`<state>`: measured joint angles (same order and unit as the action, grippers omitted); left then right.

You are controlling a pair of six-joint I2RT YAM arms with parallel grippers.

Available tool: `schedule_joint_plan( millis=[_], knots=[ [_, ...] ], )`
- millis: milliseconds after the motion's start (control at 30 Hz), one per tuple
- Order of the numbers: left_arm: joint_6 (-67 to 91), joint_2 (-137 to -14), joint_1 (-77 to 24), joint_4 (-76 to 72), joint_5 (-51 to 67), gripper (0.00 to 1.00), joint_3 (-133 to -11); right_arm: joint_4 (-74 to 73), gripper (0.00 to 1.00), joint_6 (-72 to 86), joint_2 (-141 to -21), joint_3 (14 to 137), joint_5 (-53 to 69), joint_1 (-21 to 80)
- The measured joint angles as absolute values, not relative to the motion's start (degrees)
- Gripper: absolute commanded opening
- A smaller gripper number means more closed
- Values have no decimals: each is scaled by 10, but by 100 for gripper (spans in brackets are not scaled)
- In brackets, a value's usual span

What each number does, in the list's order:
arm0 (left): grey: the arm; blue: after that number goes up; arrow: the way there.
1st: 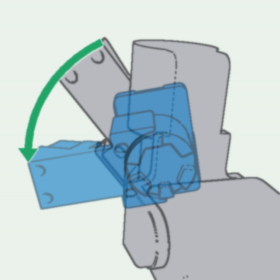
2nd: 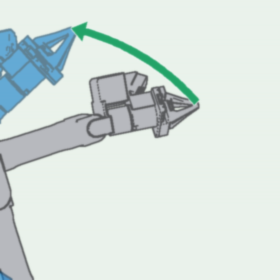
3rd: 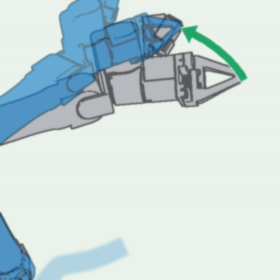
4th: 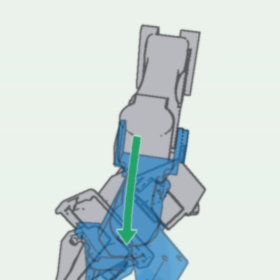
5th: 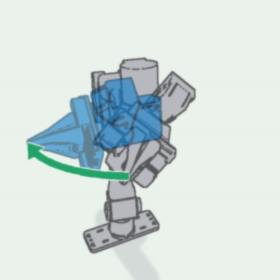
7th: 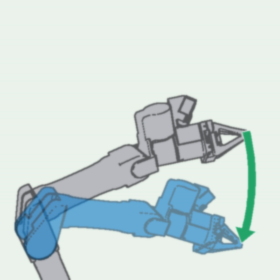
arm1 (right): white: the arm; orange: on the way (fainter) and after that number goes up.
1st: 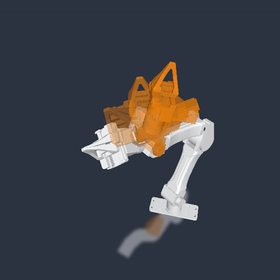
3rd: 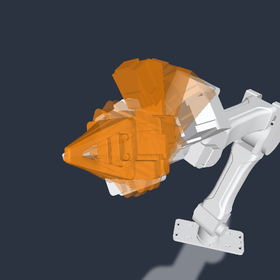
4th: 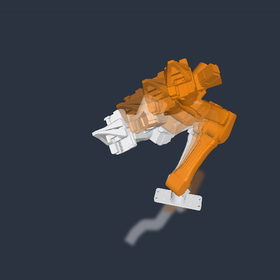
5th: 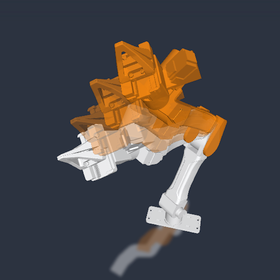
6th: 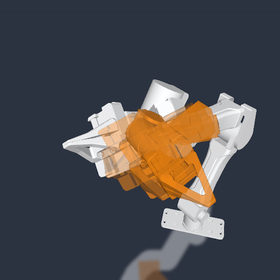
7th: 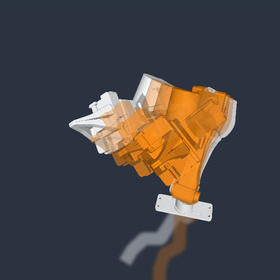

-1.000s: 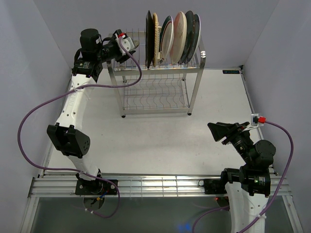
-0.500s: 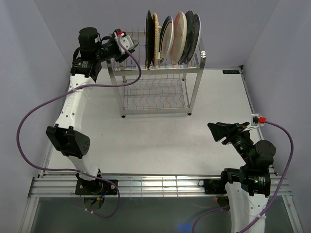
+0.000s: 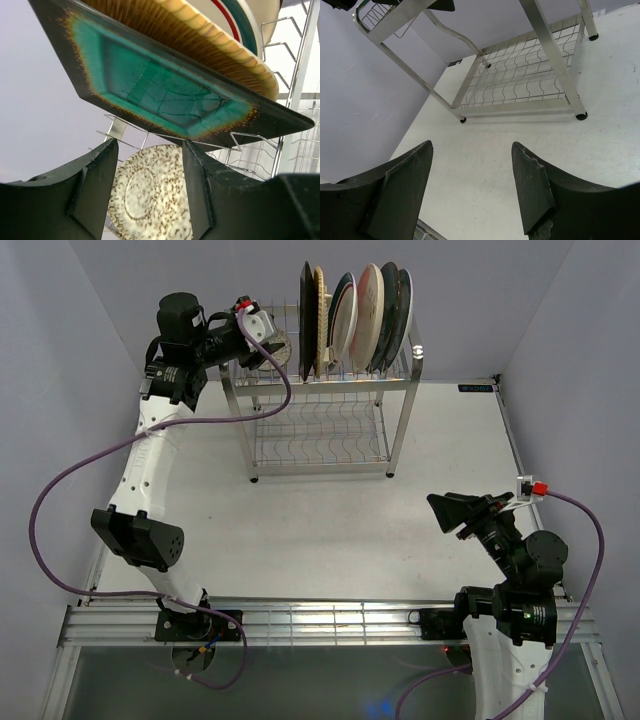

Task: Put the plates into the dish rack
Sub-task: Insert the plate into the dish rack, then reset both arms

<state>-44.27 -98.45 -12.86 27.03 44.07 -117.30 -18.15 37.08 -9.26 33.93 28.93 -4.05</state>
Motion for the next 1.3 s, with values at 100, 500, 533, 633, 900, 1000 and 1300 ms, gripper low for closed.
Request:
schedule_joint_plan(
  millis=[100, 500, 533, 633, 900, 1000, 1300],
  knots=[
    [-444, -964, -128, 270, 441, 64, -1158, -182, 70, 371, -88, 339, 289, -41],
    [-410, -820, -125, 235, 434, 68, -1020, -183, 71, 369, -87, 339, 302, -41],
    [-402, -805, -125, 227, 430, 73, -1003, -183, 71, 367, -88, 339, 304, -41],
    [-359, -742, -125, 197, 419, 77, -929, -184, 72, 354, -95, 339, 306, -41],
    [-221, -505, -125, 80, 345, 93, -629, -198, 98, 299, -143, 340, 297, -41],
    [-186, -444, -125, 57, 315, 95, -546, -197, 97, 276, -157, 339, 282, -41],
    [-102, -320, -125, 43, 216, 98, -358, -146, 96, 212, -110, 250, 196, -41]
  ],
)
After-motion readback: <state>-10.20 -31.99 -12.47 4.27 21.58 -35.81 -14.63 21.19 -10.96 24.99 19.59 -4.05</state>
